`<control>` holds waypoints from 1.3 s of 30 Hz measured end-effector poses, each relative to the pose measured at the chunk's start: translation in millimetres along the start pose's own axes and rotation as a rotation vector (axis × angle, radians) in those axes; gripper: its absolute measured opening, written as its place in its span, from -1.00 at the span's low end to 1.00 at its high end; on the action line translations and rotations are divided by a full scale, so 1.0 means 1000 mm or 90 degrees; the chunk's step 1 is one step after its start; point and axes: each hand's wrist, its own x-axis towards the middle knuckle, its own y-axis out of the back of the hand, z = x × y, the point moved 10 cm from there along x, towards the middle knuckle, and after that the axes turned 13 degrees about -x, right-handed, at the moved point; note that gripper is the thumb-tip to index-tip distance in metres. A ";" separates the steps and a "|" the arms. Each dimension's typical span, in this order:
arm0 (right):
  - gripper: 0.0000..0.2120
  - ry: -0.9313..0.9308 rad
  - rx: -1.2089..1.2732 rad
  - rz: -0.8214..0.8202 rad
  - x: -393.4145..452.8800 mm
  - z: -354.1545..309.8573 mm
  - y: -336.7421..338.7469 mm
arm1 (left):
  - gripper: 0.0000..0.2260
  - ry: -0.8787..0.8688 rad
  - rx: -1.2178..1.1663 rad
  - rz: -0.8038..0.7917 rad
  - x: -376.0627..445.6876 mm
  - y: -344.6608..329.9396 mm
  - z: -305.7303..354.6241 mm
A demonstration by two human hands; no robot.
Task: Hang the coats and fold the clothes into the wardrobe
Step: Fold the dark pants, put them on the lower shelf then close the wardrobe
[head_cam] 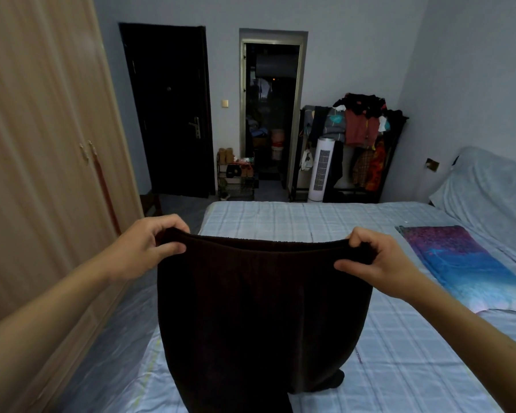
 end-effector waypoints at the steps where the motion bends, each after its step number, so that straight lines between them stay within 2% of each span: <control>1: -0.61 -0.010 0.021 -0.012 0.000 0.001 -0.003 | -0.77 -0.001 0.006 0.000 -0.001 -0.001 -0.001; 5: -0.60 -0.050 0.035 -0.080 0.002 0.002 -0.015 | -0.80 0.009 0.067 -0.015 -0.004 -0.006 -0.011; 8: -0.79 -0.059 0.027 -0.109 0.001 0.001 -0.026 | -0.80 0.004 0.091 -0.008 -0.009 -0.008 -0.015; 15: -0.84 -0.131 -0.039 -0.025 0.004 0.011 -0.023 | -0.76 0.080 0.021 0.088 -0.014 0.005 -0.028; 17: -0.85 -0.186 -0.098 0.026 0.022 0.022 -0.029 | -0.81 0.126 0.032 0.149 0.000 0.005 -0.034; 19: -0.85 -0.310 -0.117 0.068 0.046 0.040 -0.041 | -0.86 0.217 0.040 0.259 0.022 0.007 -0.043; 21: -0.83 -0.422 -0.036 0.087 0.061 0.049 -0.064 | -0.86 0.287 0.006 0.347 0.036 -0.001 -0.042; 23: -0.82 -0.458 0.047 0.111 0.064 0.040 -0.082 | -0.84 0.260 -0.019 0.378 0.046 -0.017 -0.026; 28: -0.81 -0.415 0.086 0.157 0.044 0.000 -0.089 | -0.86 0.214 -0.091 0.406 0.035 -0.056 0.000; 32: -0.85 -0.346 0.128 0.155 0.035 -0.034 -0.093 | -0.84 0.154 -0.122 0.400 0.027 -0.083 0.020; 39: -0.86 -0.283 0.173 0.165 0.020 -0.047 -0.093 | -0.83 0.136 -0.151 0.388 0.012 -0.102 0.026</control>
